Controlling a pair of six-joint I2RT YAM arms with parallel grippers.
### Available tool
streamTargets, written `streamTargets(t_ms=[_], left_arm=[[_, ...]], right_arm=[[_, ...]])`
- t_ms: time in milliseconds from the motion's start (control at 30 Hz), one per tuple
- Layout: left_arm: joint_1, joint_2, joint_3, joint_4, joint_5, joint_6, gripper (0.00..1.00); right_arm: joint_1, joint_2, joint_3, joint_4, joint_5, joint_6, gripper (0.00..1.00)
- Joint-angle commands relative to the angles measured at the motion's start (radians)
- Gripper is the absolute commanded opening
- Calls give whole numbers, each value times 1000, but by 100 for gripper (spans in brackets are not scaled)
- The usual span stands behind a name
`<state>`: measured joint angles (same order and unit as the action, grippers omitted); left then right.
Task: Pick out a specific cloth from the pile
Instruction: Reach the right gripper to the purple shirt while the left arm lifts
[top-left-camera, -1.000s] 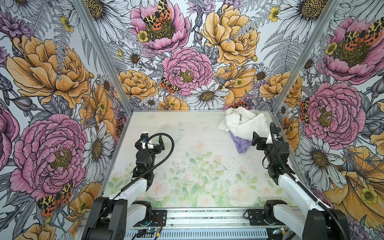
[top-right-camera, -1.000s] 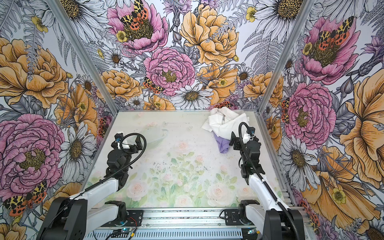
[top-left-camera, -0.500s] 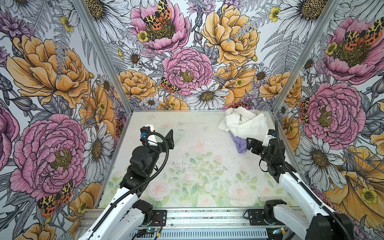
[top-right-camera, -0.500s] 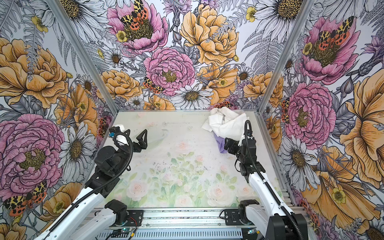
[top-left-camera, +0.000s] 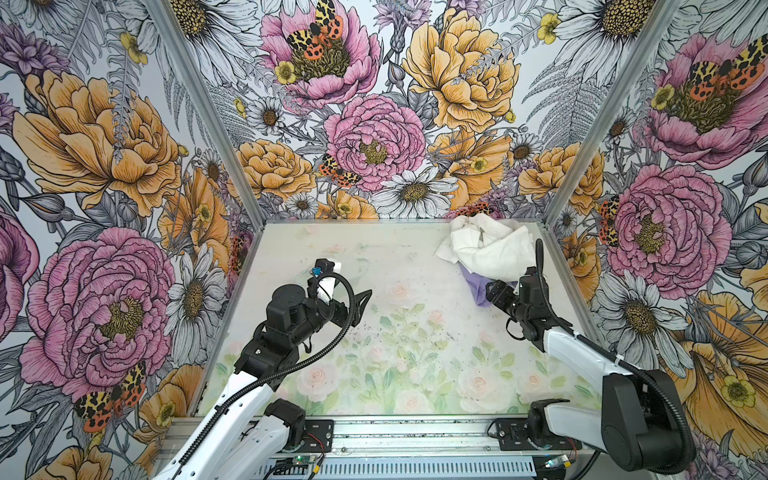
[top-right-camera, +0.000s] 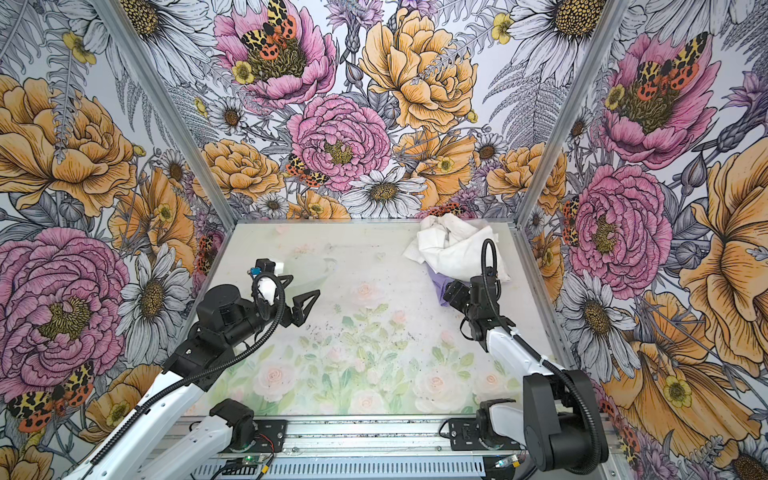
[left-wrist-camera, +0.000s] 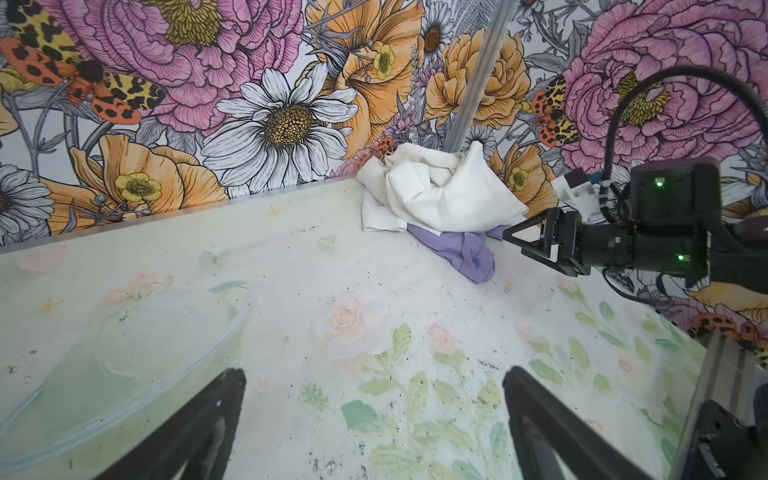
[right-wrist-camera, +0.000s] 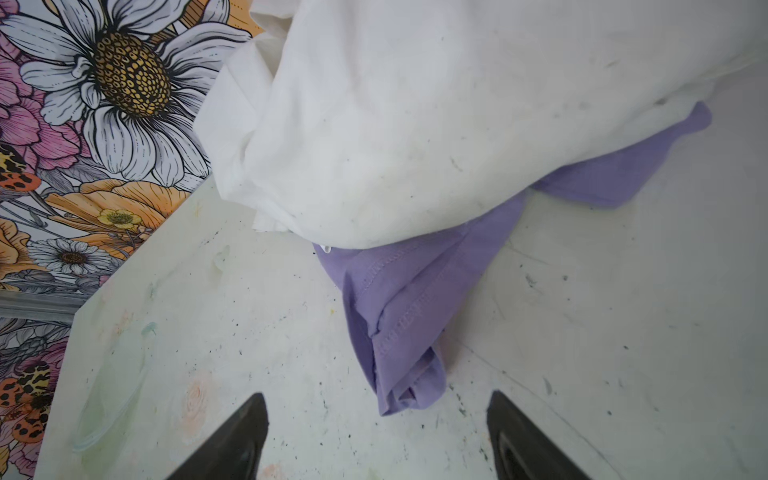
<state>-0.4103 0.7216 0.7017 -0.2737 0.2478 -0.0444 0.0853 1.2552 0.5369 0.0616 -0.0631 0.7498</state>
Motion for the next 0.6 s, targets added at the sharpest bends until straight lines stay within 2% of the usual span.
streamTargets(t_ms=[0, 333, 567], left_arm=[[-8, -28, 1, -34, 48, 52, 99], [-16, -159, -51, -96, -27, 65, 99], [-24, -179, -54, -116, -70, 91, 99]], right_arm=[[6, 37, 15, 42, 36, 33, 80], [7, 187, 54, 119, 3, 40, 69], [5, 265, 94, 151, -4, 36, 62]])
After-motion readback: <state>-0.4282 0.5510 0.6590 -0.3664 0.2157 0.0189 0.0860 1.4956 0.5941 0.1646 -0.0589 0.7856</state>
